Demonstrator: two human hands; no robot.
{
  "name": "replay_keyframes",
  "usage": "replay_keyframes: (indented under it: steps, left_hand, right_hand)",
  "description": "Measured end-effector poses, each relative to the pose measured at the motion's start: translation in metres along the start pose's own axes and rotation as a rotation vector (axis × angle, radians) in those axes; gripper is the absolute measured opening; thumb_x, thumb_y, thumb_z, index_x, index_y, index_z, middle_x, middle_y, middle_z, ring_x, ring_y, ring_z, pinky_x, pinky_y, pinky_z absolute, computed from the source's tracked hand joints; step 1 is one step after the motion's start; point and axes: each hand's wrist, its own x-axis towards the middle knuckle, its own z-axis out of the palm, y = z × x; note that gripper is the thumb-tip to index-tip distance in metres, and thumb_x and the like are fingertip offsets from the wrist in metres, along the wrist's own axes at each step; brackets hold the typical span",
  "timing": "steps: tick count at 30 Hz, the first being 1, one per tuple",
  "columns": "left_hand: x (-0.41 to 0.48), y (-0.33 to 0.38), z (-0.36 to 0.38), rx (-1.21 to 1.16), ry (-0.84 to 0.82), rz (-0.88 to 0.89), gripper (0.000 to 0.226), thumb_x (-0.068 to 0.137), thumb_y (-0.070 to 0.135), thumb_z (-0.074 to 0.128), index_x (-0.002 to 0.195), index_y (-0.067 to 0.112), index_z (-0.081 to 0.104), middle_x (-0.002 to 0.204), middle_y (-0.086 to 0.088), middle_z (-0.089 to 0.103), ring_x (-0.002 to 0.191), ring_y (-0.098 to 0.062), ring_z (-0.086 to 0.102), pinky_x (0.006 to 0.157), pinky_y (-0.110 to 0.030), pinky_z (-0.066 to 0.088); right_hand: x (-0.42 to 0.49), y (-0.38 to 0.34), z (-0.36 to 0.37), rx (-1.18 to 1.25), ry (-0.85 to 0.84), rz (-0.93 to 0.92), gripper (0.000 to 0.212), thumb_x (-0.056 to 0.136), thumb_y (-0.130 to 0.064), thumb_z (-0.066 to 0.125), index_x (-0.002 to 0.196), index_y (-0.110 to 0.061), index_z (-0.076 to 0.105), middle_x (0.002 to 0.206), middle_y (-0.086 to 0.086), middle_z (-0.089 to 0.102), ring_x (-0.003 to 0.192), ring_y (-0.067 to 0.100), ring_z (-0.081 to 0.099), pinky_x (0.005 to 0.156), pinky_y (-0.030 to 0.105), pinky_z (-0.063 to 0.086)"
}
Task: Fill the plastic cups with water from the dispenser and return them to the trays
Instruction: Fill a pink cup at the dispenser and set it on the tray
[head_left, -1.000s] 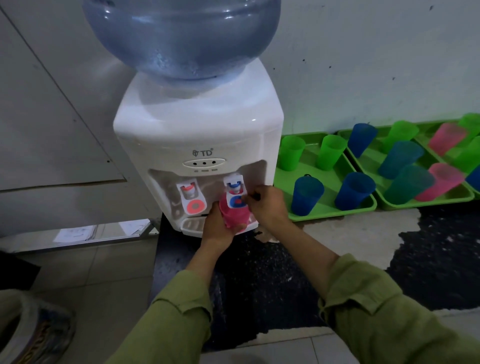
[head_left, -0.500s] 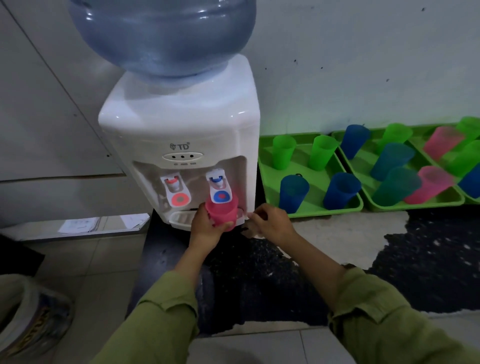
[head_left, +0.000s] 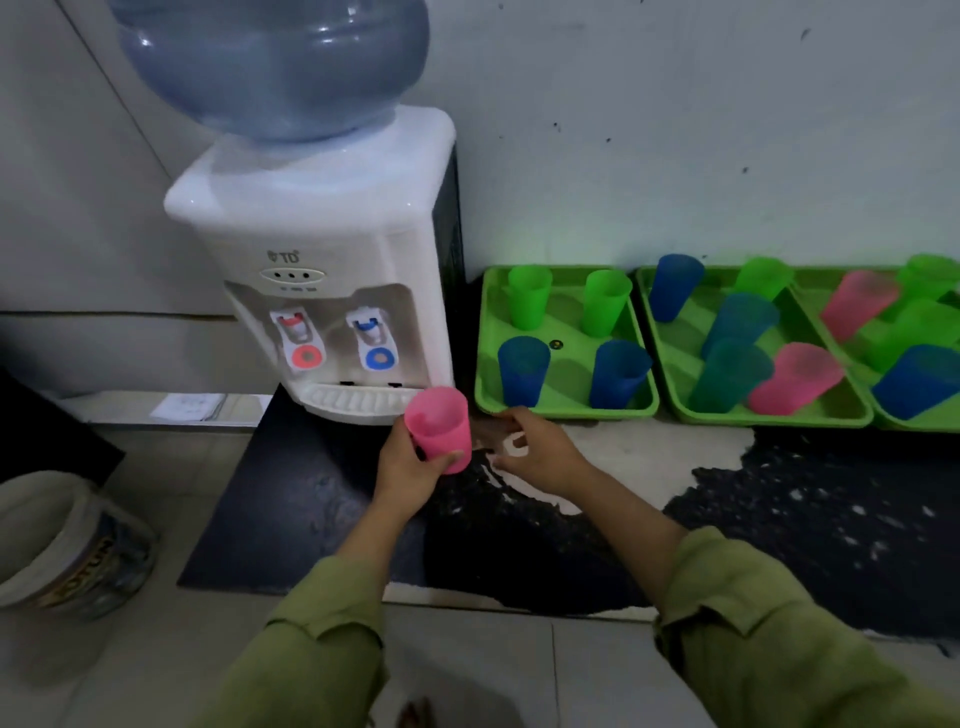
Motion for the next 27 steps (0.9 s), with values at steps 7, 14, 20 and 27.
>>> replay_keyframes:
  steps: [7, 14, 20, 27]
  left_hand:
    - [-0.035, 0.058, 0.065, -0.100, -0.208, 0.083, 0.070, 0.064, 0.005, 0.082, 0.123, 0.019, 0.046, 0.116, 0.000, 0.058, 0.107, -0.017, 0.058, 0.087, -0.026, 0.049]
    - [-0.041, 0.107, 0.130, -0.129, -0.422, 0.141, 0.082, 0.065, 0.012, 0.083, 0.133, 0.015, 0.038, 0.123, 0.000, 0.056, 0.110, -0.014, 0.058, 0.090, -0.032, 0.052]
    - [-0.038, 0.133, 0.190, -0.043, -0.607, 0.210, 0.078, 0.067, 0.016, 0.082, 0.131, 0.019, 0.038, 0.126, 0.001, 0.054, 0.117, -0.015, 0.053, 0.096, -0.037, 0.049]
    - [-0.048, 0.140, 0.261, 0.218, -0.662, 0.328, 0.066, 0.079, 0.022, 0.073, 0.135, 0.012, 0.040, 0.134, -0.006, 0.049, 0.124, -0.017, 0.046, 0.104, -0.031, 0.038]
  right_hand:
    - [-0.039, 0.040, -0.046, 0.056, -0.036, -0.046, 0.083, 0.070, -0.014, 0.079, 0.139, -0.013, 0.032, 0.137, 0.006, 0.048, 0.125, 0.022, 0.046, 0.101, 0.031, 0.039]
    - [-0.065, 0.079, -0.100, 0.204, 0.154, -0.002, 0.079, 0.066, -0.020, 0.084, 0.131, -0.013, 0.041, 0.117, 0.000, 0.058, 0.104, 0.019, 0.058, 0.078, 0.026, 0.054]
    - [-0.086, 0.122, -0.137, 0.212, 0.344, 0.073, 0.074, 0.066, -0.020, 0.084, 0.127, -0.011, 0.044, 0.110, 0.002, 0.060, 0.100, 0.021, 0.059, 0.080, 0.031, 0.052]
    - [-0.127, 0.186, -0.196, 0.254, 0.561, 0.259, 0.073, 0.067, -0.009, 0.080, 0.130, -0.010, 0.042, 0.106, 0.003, 0.056, 0.100, 0.019, 0.055, 0.077, 0.027, 0.044]
